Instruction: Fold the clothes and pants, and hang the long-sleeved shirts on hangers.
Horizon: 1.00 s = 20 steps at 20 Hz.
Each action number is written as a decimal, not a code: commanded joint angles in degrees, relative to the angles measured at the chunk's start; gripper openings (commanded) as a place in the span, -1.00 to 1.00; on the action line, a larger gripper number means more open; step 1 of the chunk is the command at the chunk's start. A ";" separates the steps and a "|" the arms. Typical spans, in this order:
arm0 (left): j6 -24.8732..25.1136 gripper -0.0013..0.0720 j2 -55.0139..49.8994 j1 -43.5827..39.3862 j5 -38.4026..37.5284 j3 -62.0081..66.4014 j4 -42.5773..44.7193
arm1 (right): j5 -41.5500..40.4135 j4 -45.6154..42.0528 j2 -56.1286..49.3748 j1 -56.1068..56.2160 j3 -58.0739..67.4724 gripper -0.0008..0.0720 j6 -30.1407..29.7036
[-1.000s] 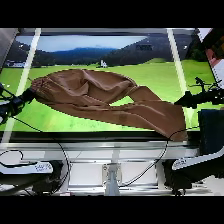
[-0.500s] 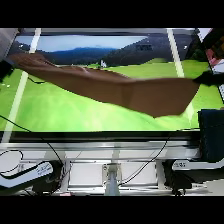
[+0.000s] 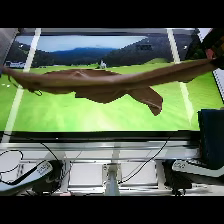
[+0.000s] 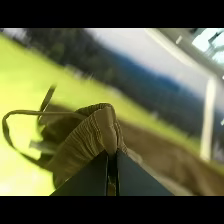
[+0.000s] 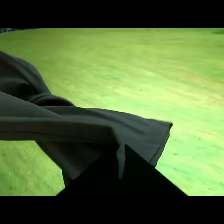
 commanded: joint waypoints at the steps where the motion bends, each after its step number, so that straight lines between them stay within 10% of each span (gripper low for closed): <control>1: -6.36 -0.89 0.24 3.91 -16.00 0.07 22.71 | 2.47 -6.47 7.30 0.02 -11.74 -0.95 -0.07; 7: -6.32 -0.89 -1.20 4.68 -24.44 0.00 49.96 | 5.62 -20.06 18.56 -0.02 -39.89 -0.94 0.20; 20: -3.17 -0.89 -8.72 4.44 -33.18 -0.07 50.07 | 15.93 -28.68 18.75 -0.02 -50.14 -0.94 1.60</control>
